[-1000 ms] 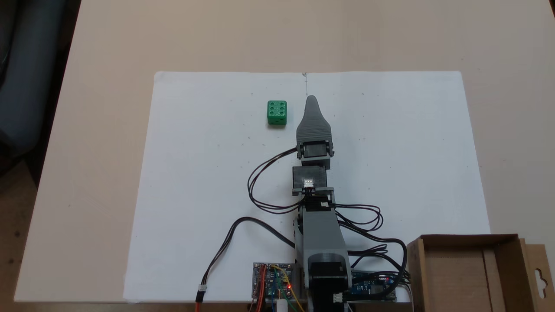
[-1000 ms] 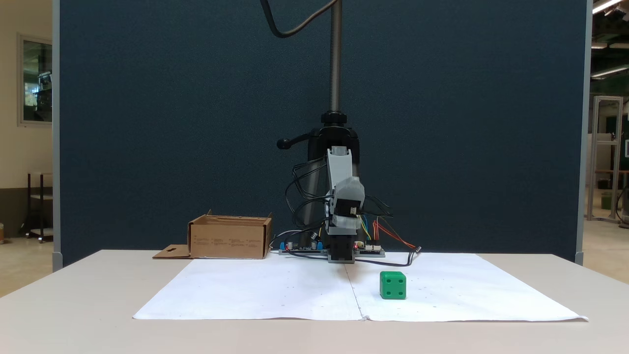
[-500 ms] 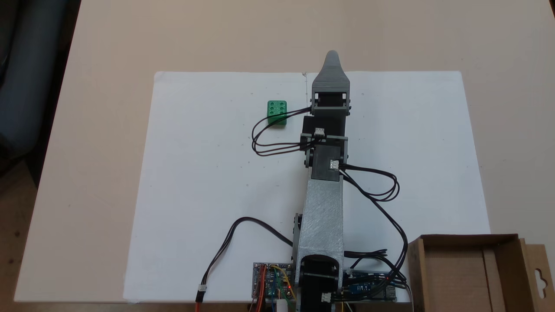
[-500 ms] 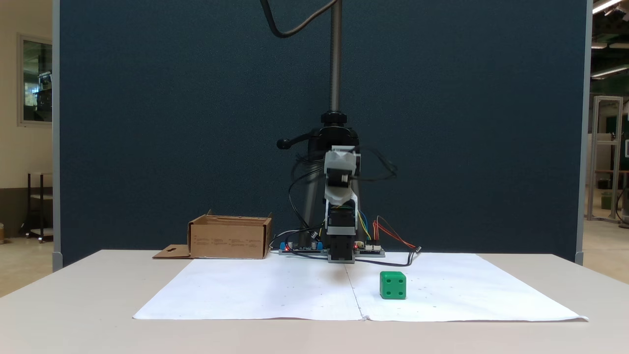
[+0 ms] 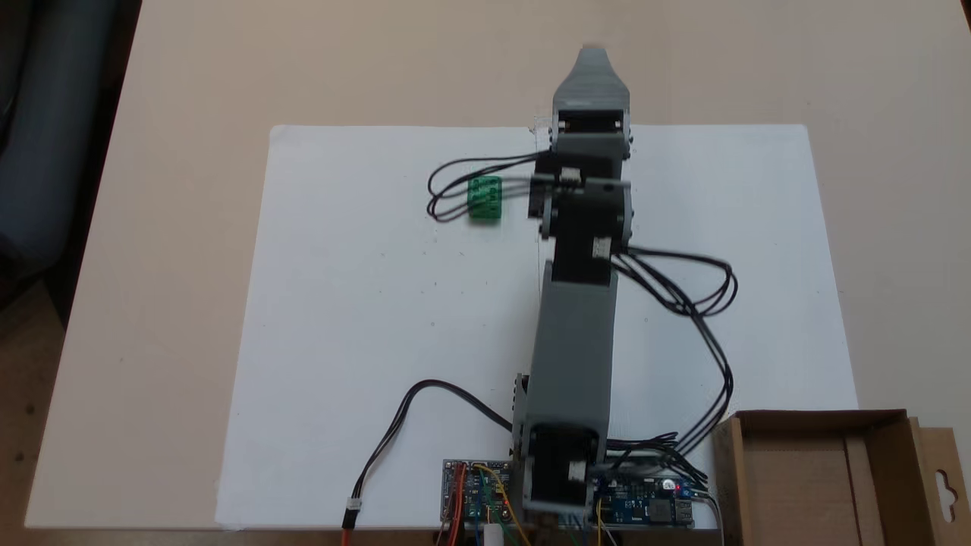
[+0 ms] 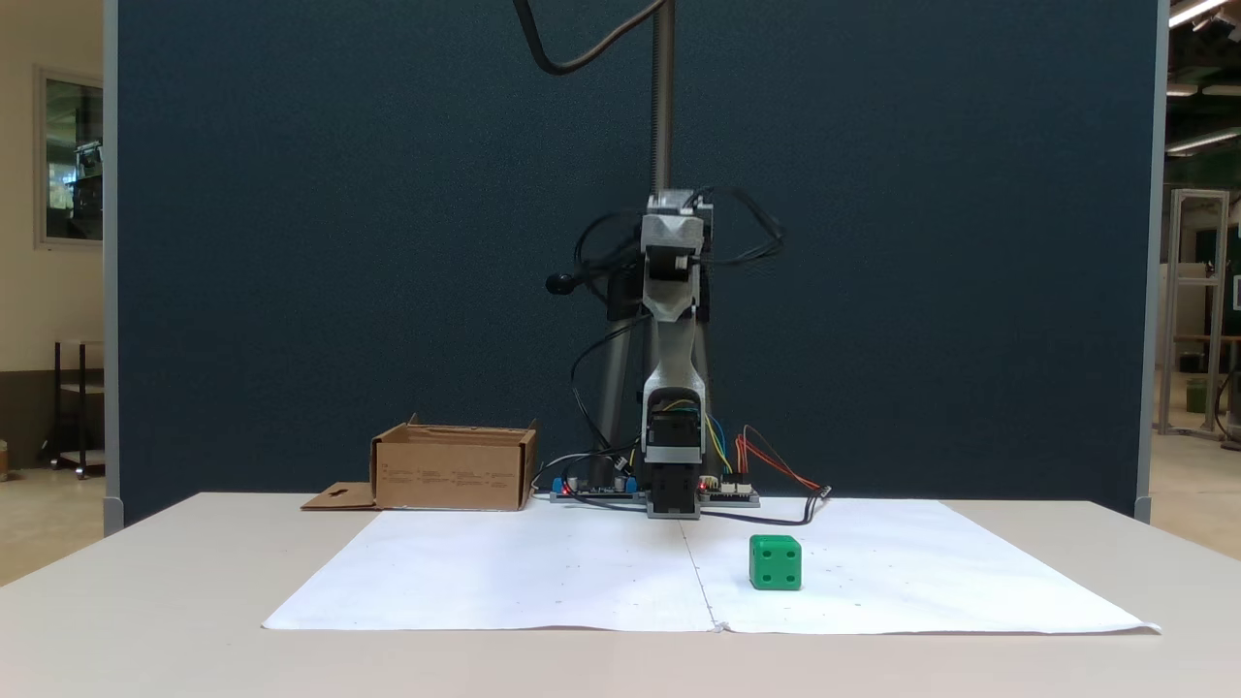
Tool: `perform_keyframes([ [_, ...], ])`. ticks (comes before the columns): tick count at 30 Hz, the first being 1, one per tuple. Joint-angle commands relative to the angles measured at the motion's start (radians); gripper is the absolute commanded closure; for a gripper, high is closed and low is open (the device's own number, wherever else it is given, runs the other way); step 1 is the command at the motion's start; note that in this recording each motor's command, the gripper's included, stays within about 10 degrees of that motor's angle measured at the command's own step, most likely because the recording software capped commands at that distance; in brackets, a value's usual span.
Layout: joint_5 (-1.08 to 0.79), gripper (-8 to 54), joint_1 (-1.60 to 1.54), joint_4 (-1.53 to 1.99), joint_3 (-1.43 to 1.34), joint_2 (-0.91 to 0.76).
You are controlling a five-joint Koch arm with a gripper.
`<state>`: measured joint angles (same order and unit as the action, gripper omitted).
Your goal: Grasp a green dice and put it in the bin.
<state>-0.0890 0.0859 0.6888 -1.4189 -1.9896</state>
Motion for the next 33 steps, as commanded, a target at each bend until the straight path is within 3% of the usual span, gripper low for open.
perform_keyframes([
  [1, 0.035, 2.5, 0.002, 0.164, 0.106, 0.072],
  [16, 0.202, 2.1, -0.199, 0.843, 0.364, 0.281],
  [24, 0.373, 1.8, -0.238, 0.928, 0.5, 0.41],
  [33, 0.419, 1.8, -0.308, 0.931, 0.575, 0.474],
])
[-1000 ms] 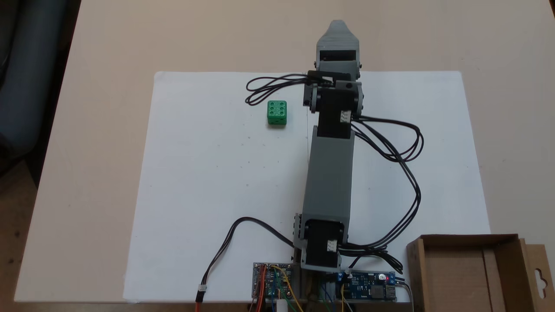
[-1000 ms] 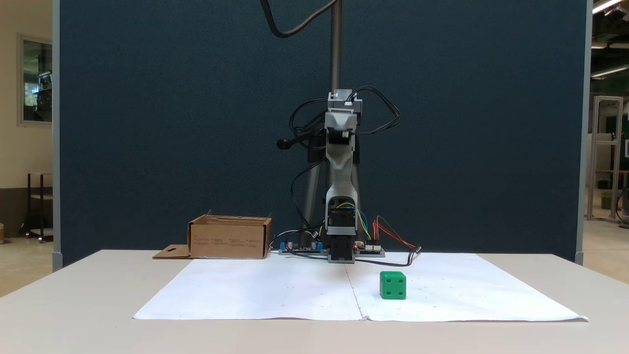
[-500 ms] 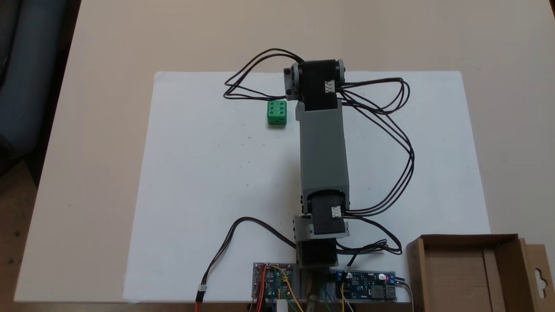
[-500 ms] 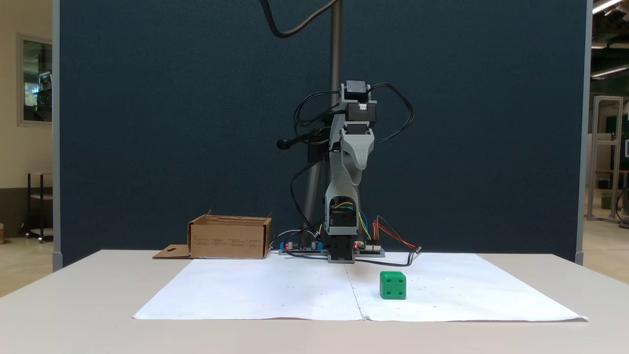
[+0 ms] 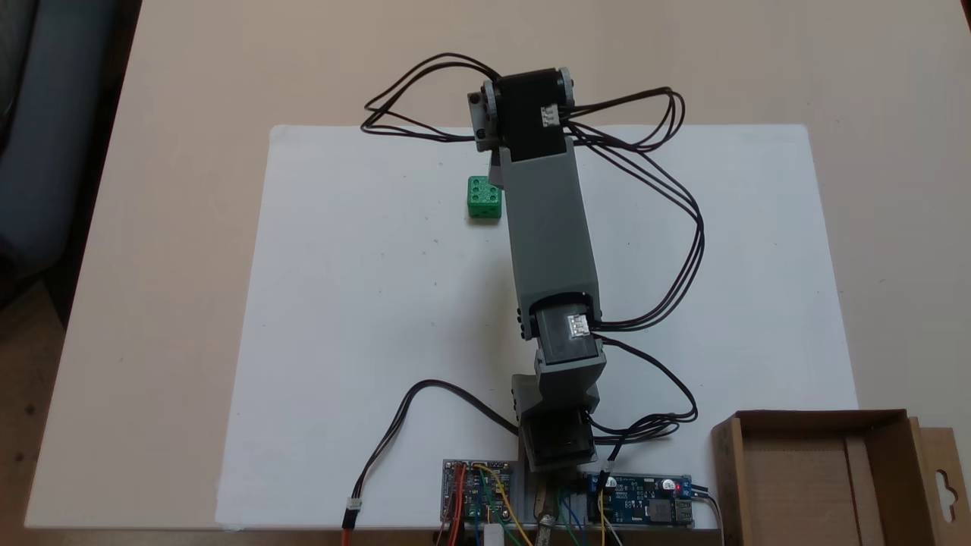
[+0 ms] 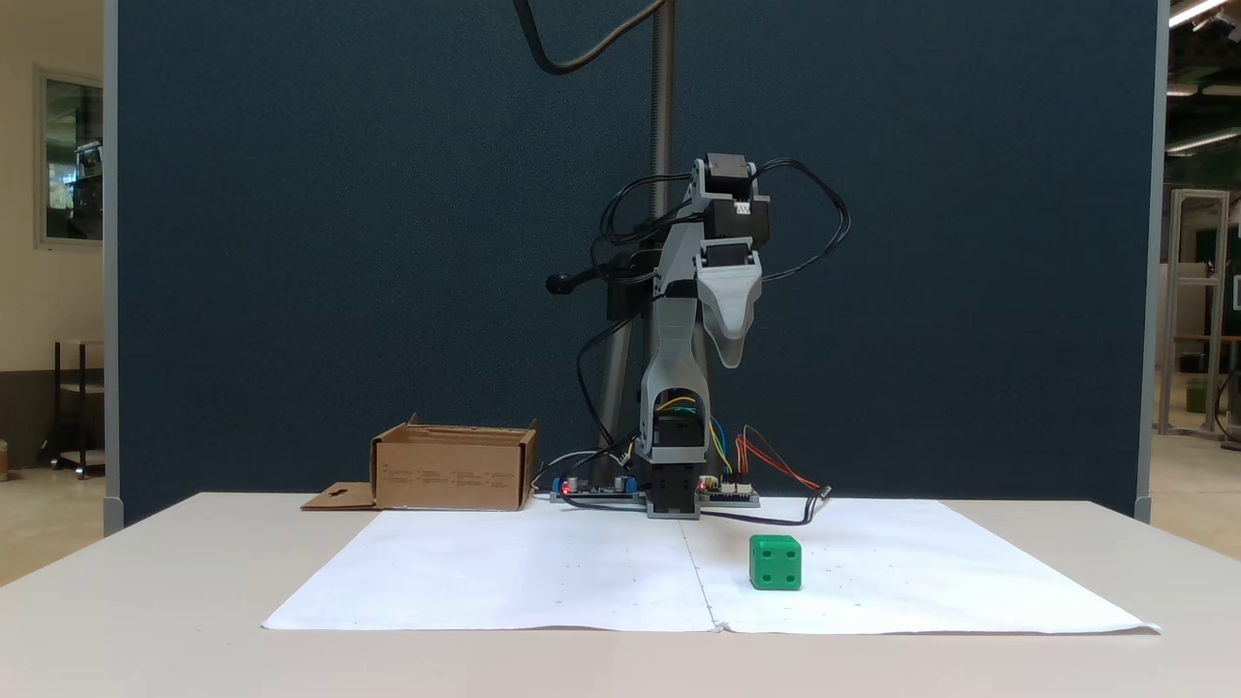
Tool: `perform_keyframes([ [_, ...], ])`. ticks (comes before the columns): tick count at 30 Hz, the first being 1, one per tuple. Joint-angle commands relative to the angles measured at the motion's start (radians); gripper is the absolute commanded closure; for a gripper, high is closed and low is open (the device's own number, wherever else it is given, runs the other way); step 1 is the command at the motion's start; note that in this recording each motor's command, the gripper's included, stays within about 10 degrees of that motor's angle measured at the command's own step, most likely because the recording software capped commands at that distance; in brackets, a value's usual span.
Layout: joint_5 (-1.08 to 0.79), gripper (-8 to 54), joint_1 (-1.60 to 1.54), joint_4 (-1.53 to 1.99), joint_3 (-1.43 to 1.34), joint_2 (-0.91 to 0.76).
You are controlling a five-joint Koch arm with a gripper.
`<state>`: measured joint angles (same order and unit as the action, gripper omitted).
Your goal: Grasp a green dice and put it in the bin.
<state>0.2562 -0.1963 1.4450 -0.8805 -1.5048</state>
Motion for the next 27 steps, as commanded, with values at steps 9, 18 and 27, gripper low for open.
perform_keyframes([
  [9, 0.072, 1.8, -0.026, 0.175, 0.057, 0.058],
  [18, 0.081, 1.9, -0.02, 0.175, 0.057, 0.123],
  [27, 0.138, 2.1, -0.021, 0.175, 0.037, 0.15],
])
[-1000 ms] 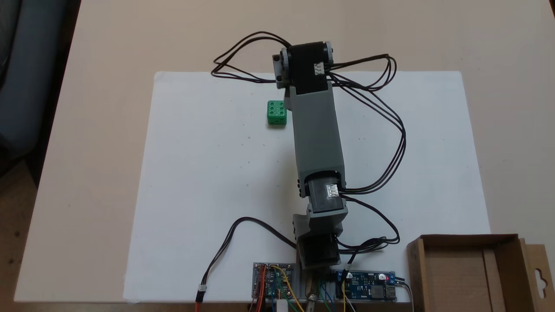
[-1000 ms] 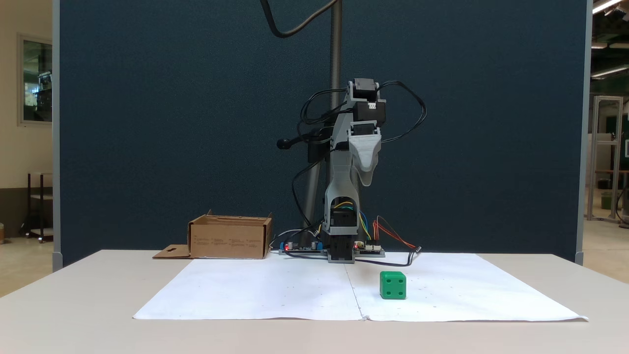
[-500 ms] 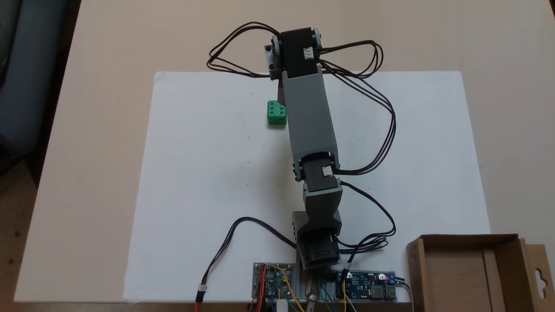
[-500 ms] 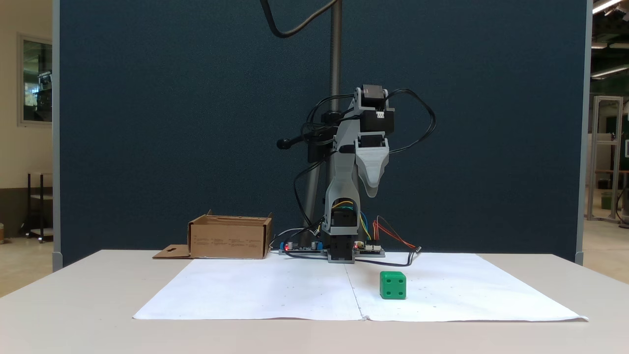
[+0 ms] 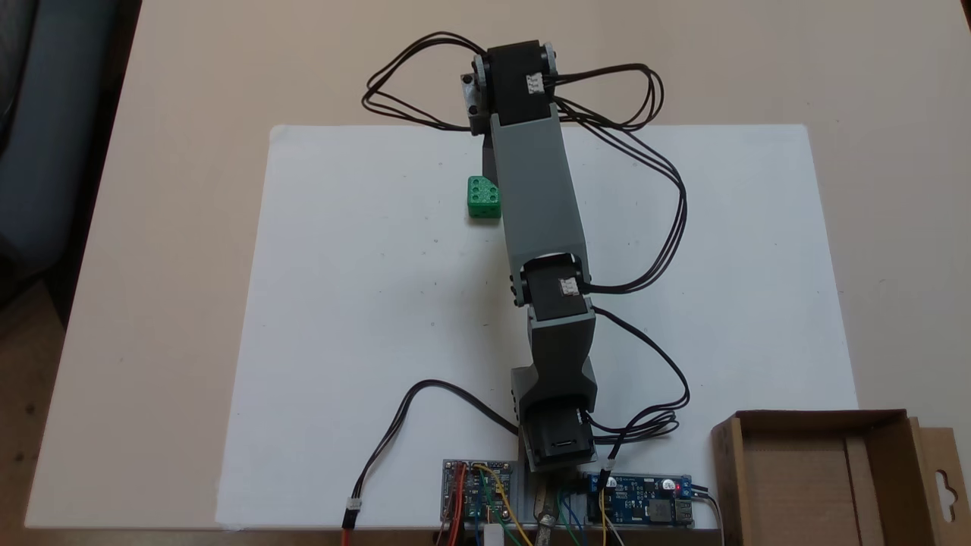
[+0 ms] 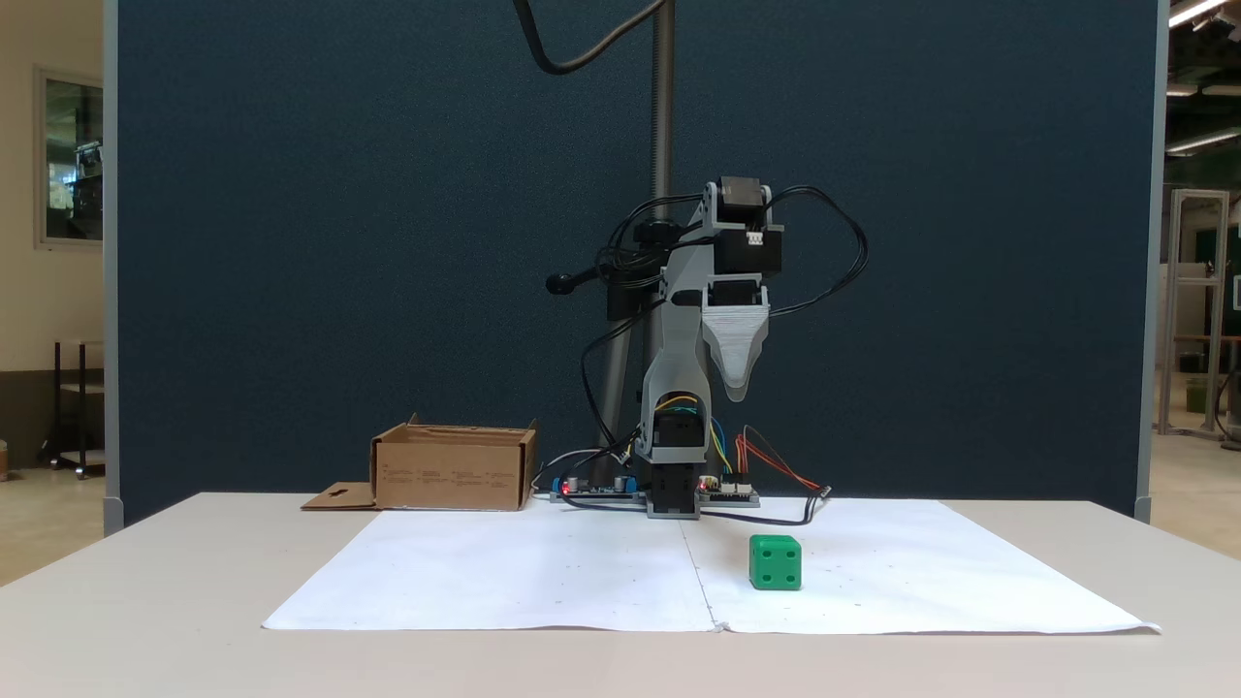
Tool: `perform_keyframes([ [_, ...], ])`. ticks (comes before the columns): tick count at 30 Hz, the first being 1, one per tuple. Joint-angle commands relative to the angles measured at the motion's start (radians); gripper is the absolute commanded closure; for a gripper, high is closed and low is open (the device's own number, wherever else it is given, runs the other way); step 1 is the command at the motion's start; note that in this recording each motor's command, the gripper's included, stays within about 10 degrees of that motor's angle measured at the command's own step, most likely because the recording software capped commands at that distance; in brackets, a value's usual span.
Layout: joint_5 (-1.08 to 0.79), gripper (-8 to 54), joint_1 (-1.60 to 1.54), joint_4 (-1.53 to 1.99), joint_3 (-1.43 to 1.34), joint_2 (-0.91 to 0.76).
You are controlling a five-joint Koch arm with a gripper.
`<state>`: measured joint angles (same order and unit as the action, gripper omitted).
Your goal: Grasp a green dice and put it in the bin.
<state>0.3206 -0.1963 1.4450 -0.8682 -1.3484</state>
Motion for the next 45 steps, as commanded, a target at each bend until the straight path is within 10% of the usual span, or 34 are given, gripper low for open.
perform_keyframes([
  [1, 0.08, 2.1, -0.025, 0.163, 0.012, -0.005],
  [45, 0.118, 2.3, -0.094, -0.376, -0.301, 0.044],
])
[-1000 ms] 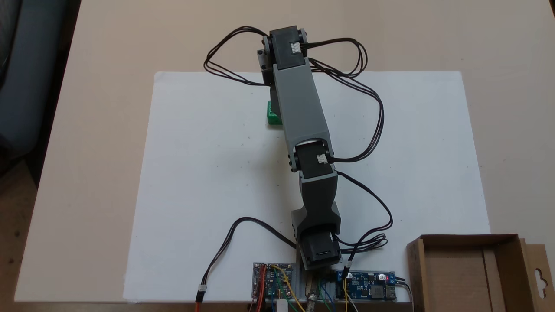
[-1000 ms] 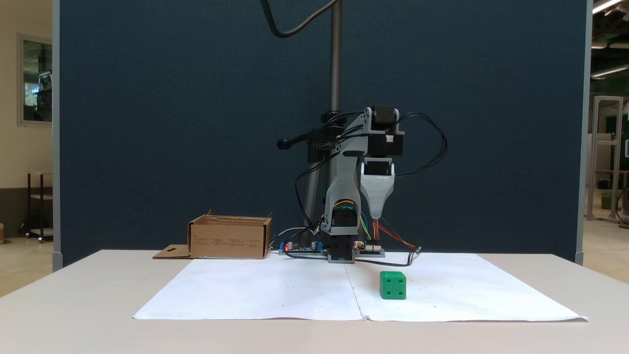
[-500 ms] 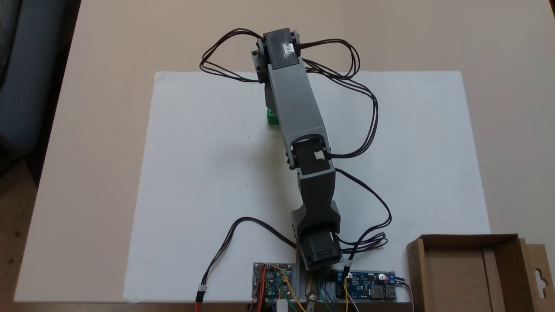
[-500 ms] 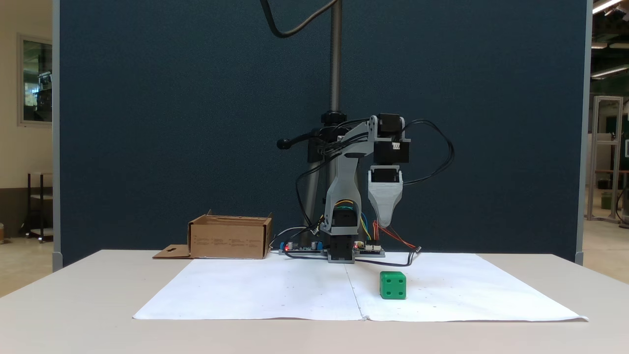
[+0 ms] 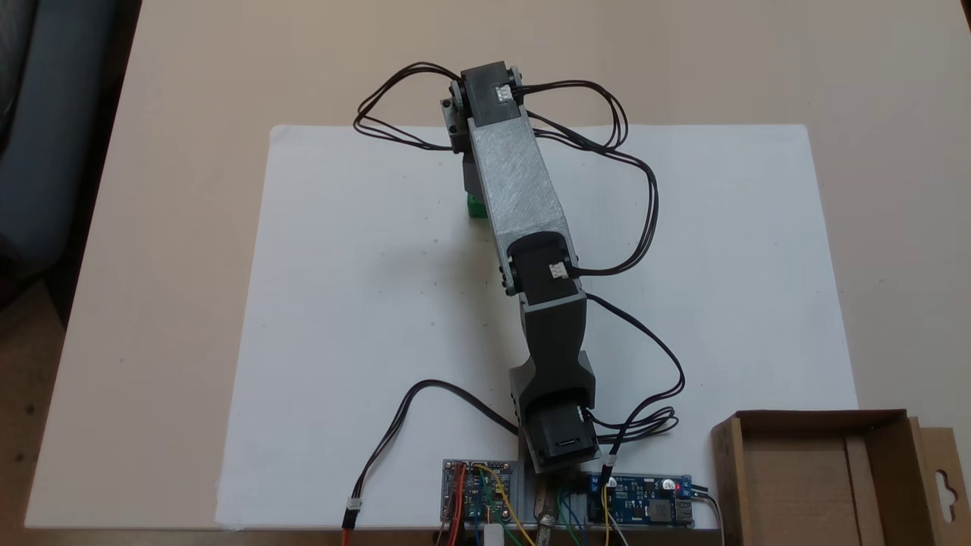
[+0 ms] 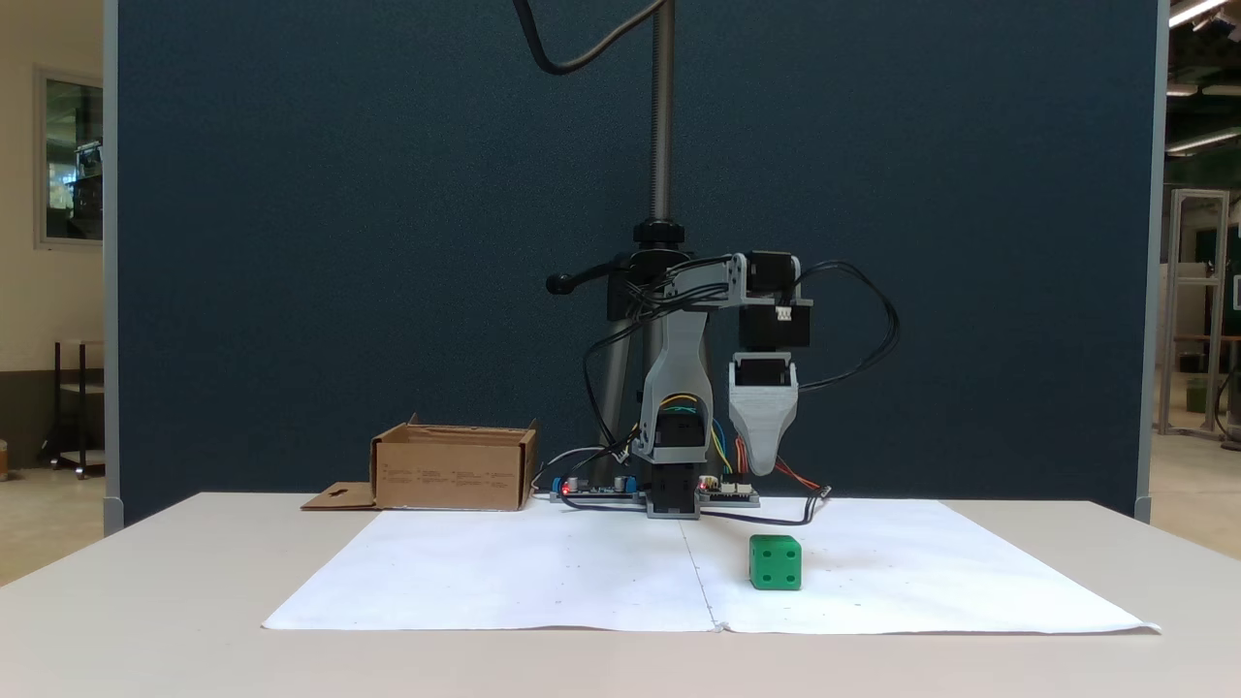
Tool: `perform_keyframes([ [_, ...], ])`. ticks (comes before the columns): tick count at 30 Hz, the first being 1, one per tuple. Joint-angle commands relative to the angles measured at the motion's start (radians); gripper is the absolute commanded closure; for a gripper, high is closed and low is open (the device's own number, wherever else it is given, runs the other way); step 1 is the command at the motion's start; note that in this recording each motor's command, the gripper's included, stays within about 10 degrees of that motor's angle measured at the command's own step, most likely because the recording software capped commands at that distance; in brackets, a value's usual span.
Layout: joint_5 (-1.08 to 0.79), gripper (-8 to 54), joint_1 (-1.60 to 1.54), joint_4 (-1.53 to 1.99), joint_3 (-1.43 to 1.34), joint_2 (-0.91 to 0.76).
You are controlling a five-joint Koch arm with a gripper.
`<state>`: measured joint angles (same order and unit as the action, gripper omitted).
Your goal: Grasp a green dice and put it in the bin.
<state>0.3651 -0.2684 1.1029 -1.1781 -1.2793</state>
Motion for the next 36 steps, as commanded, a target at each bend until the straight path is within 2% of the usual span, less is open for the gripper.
perform_keyframes([
  [1, 0.083, 2.3, -0.021, -0.037, 0.003, -0.025],
  [10, 0.137, 2.4, -0.029, -0.143, -0.112, -0.025],
  [36, 0.138, 2.5, -0.054, -0.218, -0.143, -0.017],
])
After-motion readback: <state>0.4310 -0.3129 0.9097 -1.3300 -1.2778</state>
